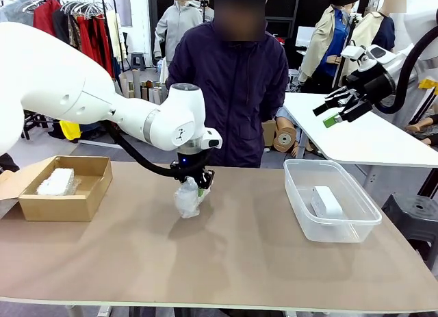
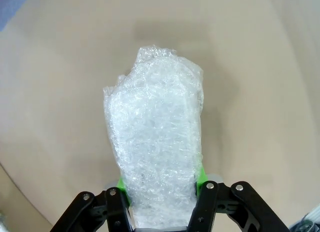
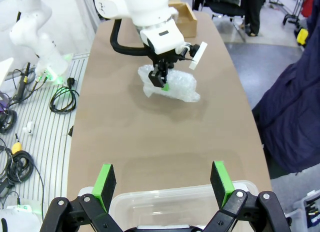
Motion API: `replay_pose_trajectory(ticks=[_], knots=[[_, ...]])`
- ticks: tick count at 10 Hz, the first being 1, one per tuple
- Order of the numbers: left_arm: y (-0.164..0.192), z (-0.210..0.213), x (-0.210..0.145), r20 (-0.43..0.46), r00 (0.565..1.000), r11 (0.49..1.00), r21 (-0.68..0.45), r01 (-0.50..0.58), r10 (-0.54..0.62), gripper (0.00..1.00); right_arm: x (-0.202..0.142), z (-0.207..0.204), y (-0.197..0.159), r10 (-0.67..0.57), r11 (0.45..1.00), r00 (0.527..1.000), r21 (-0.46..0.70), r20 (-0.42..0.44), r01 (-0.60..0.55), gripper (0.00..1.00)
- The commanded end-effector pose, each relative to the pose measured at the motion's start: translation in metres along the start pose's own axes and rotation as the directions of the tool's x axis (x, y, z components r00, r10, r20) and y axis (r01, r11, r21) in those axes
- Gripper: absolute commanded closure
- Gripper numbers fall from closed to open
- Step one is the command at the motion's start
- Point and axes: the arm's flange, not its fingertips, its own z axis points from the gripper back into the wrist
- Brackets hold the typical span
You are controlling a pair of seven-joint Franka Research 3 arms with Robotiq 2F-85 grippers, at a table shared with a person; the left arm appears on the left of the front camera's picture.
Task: Separate and place wrapped and unwrapped clocks.
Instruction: Pick up the Digital clock indicated by the person.
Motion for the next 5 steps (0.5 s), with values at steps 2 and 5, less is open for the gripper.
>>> replay_pose_trajectory(ticks=[2, 5], knots=[[0.015, 0.046, 0.008, -0.031, 1.0, 1.0, 0.023, 0.003, -0.002, 1.0, 0.002, 0.001, 0.001, 0.006, 1.0, 1.0, -0.002, 0.0, -0.006, 0.0], [0.022, 0.105, 0.044, -0.055, 0.998, 1.0, 0.03, 0.004, -0.002, 1.0, 0.002, 0.001, 0.001, 0.006, 1.0, 1.0, -0.002, 0.0, -0.006, 0.0]])
